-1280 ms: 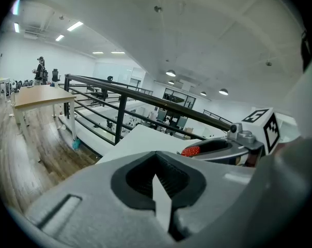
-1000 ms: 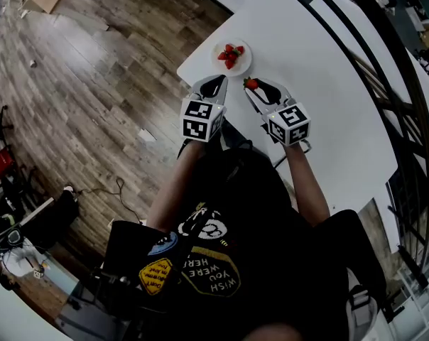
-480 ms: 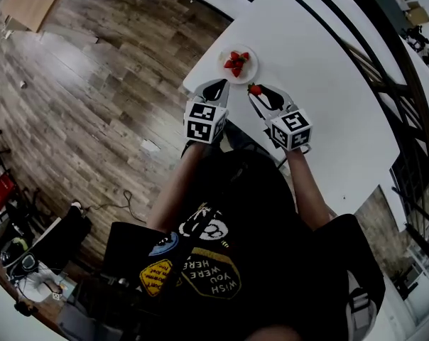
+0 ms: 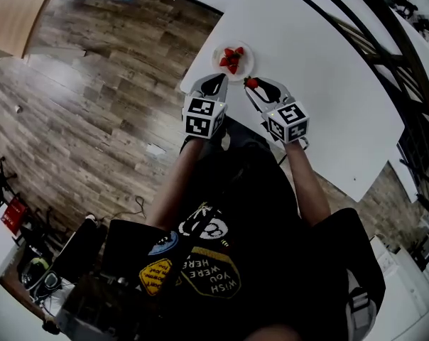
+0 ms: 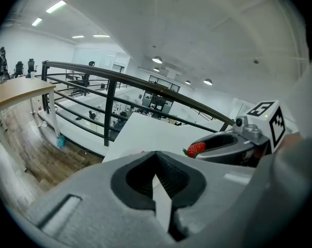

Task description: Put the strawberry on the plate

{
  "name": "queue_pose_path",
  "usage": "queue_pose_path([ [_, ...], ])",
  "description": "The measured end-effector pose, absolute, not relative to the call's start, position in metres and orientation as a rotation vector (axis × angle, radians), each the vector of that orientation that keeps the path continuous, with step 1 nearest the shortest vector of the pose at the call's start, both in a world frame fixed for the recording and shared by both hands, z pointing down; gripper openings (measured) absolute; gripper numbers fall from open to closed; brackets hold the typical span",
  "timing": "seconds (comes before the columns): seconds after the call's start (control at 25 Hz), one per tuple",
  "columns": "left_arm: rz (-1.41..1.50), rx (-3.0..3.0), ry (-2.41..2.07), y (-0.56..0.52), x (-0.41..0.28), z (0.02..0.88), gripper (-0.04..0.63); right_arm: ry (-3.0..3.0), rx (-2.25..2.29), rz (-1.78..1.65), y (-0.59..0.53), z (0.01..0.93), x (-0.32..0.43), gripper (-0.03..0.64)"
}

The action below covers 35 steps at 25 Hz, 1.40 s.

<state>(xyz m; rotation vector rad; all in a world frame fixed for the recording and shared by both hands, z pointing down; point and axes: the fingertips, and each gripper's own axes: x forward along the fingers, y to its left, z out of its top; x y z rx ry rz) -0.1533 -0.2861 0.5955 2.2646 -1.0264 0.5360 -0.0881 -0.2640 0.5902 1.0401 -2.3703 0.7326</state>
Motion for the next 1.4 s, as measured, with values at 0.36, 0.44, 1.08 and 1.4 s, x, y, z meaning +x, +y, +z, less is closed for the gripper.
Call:
queue_pose_path([
  [0.36, 0.576, 2.239, -1.023, -0.300, -0.144, 0.612, 0.000, -2.343, 1.030, 0.711, -0.289, 0.611, -0.082, 0.138],
  [0.44, 0.583, 2.235, -1.026, -0.302, -0.143, 0.615, 0.000, -2.344, 1.023, 0.706, -0.293, 0.615, -0.081, 0.138],
  [1.08, 0.627, 2.200, -1.042, -0.310, -0.131, 0.633, 0.000, -2.313, 0.972, 0.701, -0.309, 0.640, -0.072, 0.138],
  [1.4, 0.633, 2.152, -1.049, -0.314, -0.133, 0.651, 0.000, -2.294, 0.930, 0.703, -0.315, 0.657, -0.071, 0.138],
])
